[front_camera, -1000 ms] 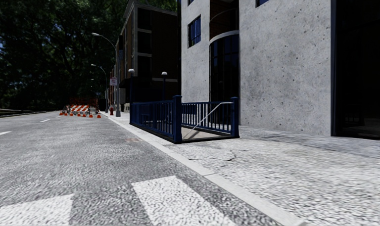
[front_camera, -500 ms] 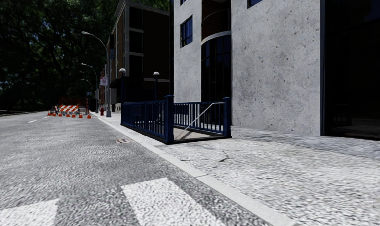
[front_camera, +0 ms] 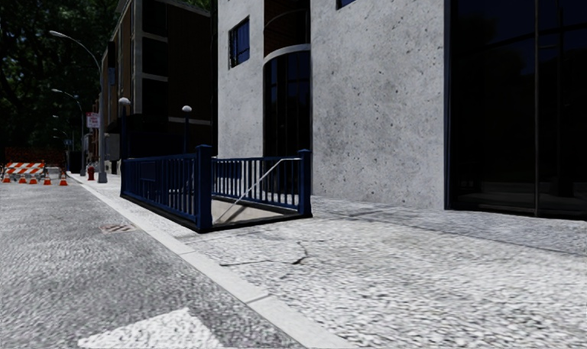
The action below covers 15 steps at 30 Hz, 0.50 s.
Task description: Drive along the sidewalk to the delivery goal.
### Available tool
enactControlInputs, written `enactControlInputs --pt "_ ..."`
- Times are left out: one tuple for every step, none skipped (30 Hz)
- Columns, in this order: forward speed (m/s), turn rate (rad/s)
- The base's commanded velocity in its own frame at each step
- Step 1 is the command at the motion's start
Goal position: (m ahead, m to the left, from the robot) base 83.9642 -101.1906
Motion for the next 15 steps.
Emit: enactControlInputs --pt "1.13 -0.45" --pt "1.13 -0.45" --pt "1.13 -0.45" --pt "1.13 -0.45" --pt "1.13 -0.45" --pt "1.13 -0.48" --pt "1.13 -0.48" --pt "1.13 -0.55" --pt "1.13 -0.57" --pt "1.11 -0.58" --pt "1.09 -0.59" --pt "1.09 -0.59" --pt "1.01 -0.70" --pt "0.99 -0.76" --pt "0.98 -0.78"
